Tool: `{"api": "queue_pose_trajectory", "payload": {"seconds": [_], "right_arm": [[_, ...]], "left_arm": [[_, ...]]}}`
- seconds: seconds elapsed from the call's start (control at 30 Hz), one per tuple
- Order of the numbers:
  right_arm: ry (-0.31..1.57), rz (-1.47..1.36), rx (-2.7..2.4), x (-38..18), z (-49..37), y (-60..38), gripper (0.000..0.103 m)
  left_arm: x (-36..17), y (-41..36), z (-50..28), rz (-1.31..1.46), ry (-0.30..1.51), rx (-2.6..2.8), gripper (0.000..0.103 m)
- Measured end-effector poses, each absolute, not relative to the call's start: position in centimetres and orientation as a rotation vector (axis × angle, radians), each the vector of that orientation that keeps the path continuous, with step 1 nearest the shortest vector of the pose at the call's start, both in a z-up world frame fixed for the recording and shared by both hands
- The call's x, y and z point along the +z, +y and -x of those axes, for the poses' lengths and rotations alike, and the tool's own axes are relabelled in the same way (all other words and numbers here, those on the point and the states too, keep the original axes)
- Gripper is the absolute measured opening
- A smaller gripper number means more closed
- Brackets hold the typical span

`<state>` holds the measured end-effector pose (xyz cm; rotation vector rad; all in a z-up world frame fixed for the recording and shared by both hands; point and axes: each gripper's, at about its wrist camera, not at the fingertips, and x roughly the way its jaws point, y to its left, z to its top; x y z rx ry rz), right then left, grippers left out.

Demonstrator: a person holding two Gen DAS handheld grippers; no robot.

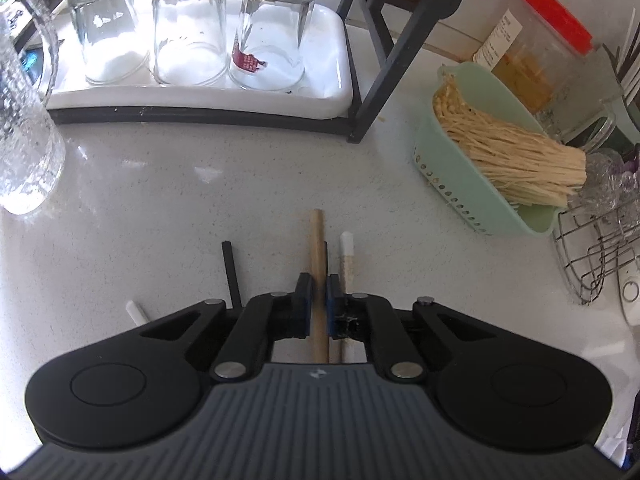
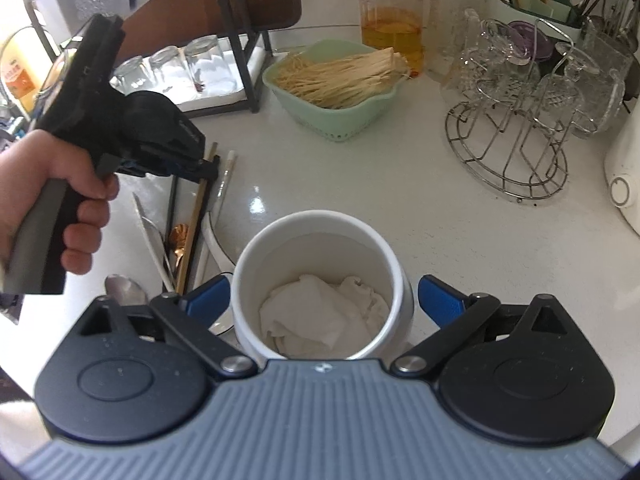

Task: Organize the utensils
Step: 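Lift the wooden chopstick with the left tool and carry it over the pot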

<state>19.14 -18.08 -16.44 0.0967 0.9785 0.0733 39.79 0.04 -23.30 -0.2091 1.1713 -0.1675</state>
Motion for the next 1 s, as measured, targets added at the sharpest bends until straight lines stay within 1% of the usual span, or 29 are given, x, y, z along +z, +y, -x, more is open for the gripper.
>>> {"api": "queue_pose_trajectory", "payload": {"seconds": [0.23,0.3,0.4,0.67,1.0], "right_arm": [[0.983,-0.086,0.18,-16.3,-18.4,-19.3,0.101],[0.976,-0.092,0.215,-16.3,-18.3,-19.7,0.096],[0.975,-0.09,0.256,-16.5,-18.3,-19.8,0.092],[0.918,-0.049,0.302,-16.8,-17.5,-19.7,0.092],[0.887,-0.033,0.346,-16.8,-16.2,-19.8,0.092]], "left_arm": [[-20.9,0.2,-36.6,0.273,1.117,-0.136,0.008],[-20.0,0.3,-35.3,0.293,1.092,-0.125,0.008],[-18.6,0.4,-33.2,0.305,1.05,-0.122,0.008],[-14.1,0.7,-28.8,0.322,0.937,-0.131,0.008],[-9.4,-1.2,-25.7,0.306,0.811,-0.17,0.008]]}}
